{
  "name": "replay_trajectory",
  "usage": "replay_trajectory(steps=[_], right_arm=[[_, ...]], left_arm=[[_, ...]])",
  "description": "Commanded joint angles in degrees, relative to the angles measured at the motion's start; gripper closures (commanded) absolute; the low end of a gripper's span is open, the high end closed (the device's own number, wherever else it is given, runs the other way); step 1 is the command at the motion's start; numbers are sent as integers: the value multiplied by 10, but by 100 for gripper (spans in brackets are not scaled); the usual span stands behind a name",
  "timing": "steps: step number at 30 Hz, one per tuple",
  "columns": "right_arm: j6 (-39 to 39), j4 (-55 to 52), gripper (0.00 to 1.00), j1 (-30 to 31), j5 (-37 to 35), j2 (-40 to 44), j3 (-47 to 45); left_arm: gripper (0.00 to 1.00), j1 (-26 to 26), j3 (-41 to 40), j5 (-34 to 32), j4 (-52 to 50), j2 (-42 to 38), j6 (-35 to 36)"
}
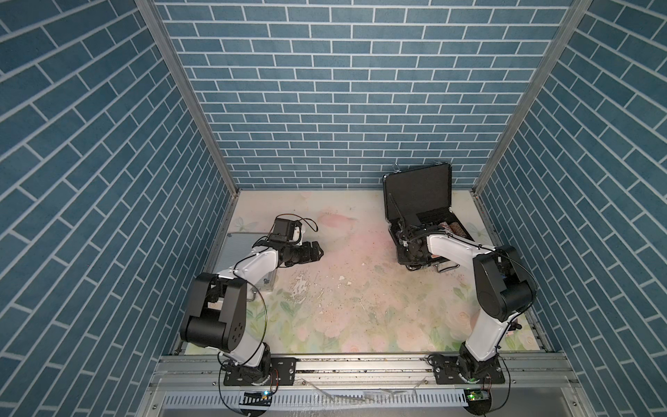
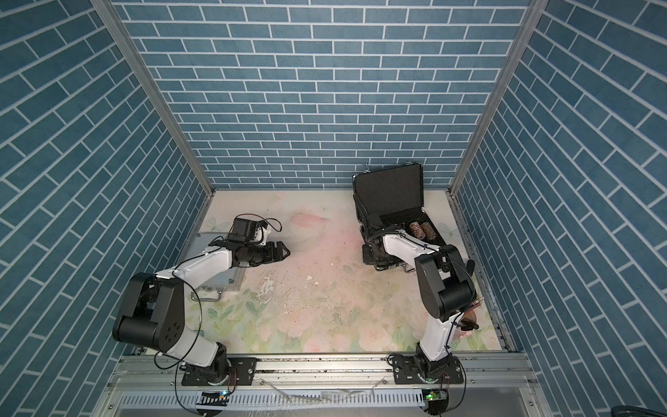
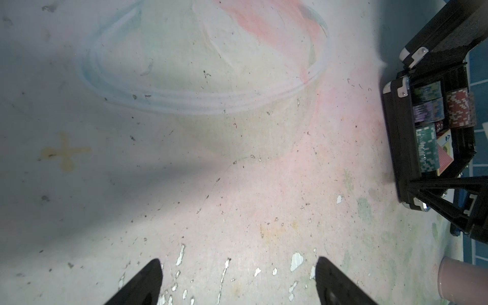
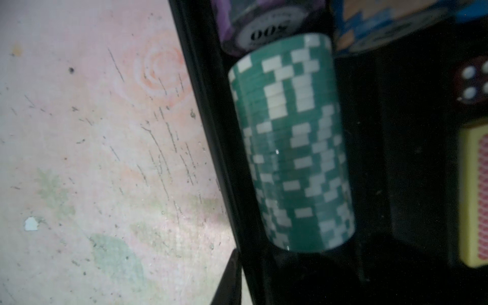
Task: Close the poker set cases
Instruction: Move the poker set case to the center of the board.
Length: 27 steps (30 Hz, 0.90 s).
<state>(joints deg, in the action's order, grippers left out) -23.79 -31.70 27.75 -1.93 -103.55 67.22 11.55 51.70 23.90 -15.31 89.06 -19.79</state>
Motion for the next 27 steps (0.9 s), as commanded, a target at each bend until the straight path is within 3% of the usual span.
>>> replay_trajectory(steps=[1,17,27], right_arm=[[-50,19,86,59,129,-22,-28],[-150,69,87,141,187,-51,24],[-140,2,59,127,180,54,12]], left_arm=[[8,2,-4,8,4,6,3],[8,39,9,-11,-28,10,17],[8,164,46,-39,-22,62,-28]])
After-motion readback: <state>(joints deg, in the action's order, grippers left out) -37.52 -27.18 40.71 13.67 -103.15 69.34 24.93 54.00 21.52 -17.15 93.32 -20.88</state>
